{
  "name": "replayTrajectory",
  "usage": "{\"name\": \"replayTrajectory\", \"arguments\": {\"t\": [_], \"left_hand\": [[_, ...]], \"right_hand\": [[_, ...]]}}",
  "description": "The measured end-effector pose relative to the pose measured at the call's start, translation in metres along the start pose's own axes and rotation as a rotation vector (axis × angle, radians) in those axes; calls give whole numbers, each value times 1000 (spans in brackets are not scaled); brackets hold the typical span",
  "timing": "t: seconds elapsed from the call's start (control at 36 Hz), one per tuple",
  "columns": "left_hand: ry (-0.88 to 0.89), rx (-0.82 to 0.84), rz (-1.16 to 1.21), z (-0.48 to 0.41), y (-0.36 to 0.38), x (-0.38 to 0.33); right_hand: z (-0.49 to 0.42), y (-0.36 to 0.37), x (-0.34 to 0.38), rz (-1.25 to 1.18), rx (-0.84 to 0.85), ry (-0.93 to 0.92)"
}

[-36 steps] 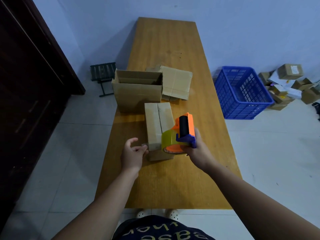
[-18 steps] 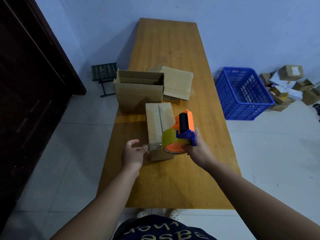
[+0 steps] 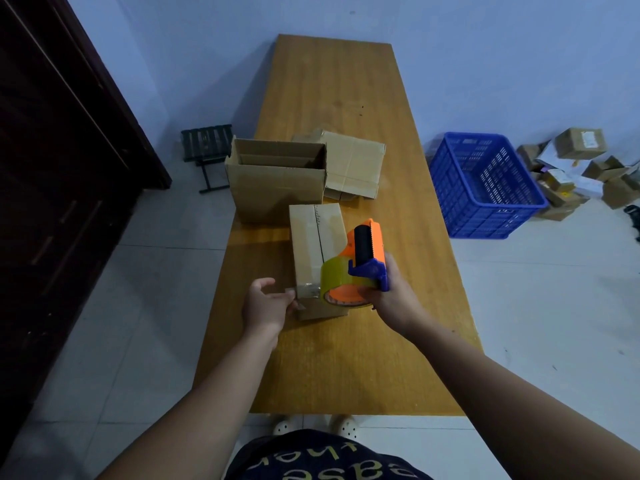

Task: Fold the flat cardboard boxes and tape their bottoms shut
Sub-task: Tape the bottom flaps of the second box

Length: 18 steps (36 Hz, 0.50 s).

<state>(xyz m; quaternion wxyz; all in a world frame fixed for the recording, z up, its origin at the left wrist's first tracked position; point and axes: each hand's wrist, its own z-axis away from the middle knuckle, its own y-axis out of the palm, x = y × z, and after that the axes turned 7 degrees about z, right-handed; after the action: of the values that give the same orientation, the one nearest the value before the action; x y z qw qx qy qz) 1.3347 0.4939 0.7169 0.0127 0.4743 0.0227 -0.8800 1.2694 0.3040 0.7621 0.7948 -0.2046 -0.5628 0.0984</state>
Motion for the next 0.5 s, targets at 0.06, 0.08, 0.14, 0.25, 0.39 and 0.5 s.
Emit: {"name": "replayTrajectory", "arguments": {"t": [0.06,0.08,0.14,0.25,0.39,0.5], "left_hand": [[-6,0,-14,-1,0,-2],[-12,-2,-16,-1,1,-2],[-21,-11,-19,-3,1,-3],[-23,-19,-43,-7,2,-1],[-64,11,-154,-7,2,4],[-355,0,-41,0,7,19]], "right_hand": [[0,-1,1,11,5,-1],[0,-1,1,19,9,0],[0,-2,2,31,12,2],[0,-2,1,32,19,3],[0,-3,-1,39,25,4],[-2,-2,-1,66,10,9]]}}
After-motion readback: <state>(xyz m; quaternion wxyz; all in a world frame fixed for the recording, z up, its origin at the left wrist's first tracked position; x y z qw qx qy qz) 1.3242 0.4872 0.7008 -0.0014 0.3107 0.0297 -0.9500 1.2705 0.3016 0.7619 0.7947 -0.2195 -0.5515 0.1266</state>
